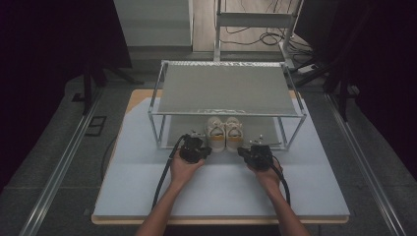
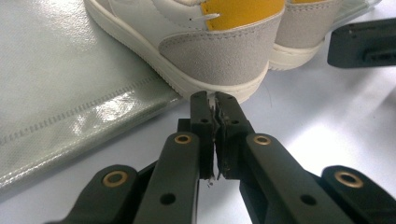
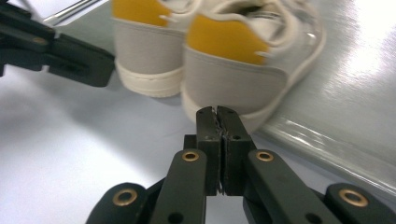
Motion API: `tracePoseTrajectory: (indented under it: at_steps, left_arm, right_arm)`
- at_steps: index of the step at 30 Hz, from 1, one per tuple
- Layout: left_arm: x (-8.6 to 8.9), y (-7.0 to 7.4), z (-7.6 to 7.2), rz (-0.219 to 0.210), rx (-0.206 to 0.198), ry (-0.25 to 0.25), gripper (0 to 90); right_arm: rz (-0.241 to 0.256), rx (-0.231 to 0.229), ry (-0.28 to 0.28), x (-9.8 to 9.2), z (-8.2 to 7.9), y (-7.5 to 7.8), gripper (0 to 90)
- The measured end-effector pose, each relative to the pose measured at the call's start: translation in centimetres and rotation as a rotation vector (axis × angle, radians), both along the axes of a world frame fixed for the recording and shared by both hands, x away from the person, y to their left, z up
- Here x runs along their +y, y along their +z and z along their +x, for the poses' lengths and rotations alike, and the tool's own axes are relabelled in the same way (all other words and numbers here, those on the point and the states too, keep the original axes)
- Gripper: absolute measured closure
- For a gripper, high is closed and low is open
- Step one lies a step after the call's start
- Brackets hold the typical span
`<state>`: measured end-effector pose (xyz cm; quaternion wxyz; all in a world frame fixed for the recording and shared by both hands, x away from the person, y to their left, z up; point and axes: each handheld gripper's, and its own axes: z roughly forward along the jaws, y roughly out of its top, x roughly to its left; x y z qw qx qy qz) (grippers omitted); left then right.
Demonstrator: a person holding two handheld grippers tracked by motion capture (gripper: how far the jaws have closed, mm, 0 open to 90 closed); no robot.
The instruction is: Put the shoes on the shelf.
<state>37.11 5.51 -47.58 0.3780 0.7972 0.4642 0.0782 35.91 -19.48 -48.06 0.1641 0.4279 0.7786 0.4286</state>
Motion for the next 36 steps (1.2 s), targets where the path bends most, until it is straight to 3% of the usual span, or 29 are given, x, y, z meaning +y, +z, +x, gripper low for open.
tracePoseTrajectory:
  at_steps: [11,13,15,18,23,25,26,32,36]
  left_arm:
    - [-0.3,0.0,0.4,-0.006,0.015,0.017,86.6]
    - [0.1,-0.1,0.8,0.002,-0.001,-0.008,86.5]
    - [0.0,-0.1,0.6,-0.019,0.023,0.041,86.5]
    - [0.2,-0.1,0.9,-0.021,0.020,0.038,86.6]
    - [0.0,0.0,1.1,-0.009,0.029,0.051,86.5]
    - [0.2,0.0,1.6,0.015,0.012,0.020,86.5]
    - [0.1,0.0,1.7,0.003,0.029,0.050,86.5]
    - [0.2,-0.2,2.8,-0.003,0.036,0.043,86.1]
    - [0.0,-0.3,3.4,0.022,0.044,0.040,86.1]
  right_arm:
    - [0.009,-0.007,0.004,0.0,0.5,-0.2,88.3]
    - [0.003,-0.006,0.005,0.3,0.6,-0.2,88.3]
    - [0.005,-0.004,0.009,0.4,0.6,-0.2,88.3]
    - [0.005,-0.009,0.014,0.6,0.7,-0.2,88.7]
    - [0.008,-0.010,0.009,0.7,0.8,-0.3,88.8]
    - [0.007,-0.012,0.009,0.8,0.8,-0.3,88.7]
    - [0.007,-0.013,0.009,0.8,0.8,-0.3,88.7]
    - [0.011,-0.009,0.011,0.7,0.9,-0.3,88.7]
    - [0.011,-0.008,0.010,0.8,0.9,-0.3,88.7]
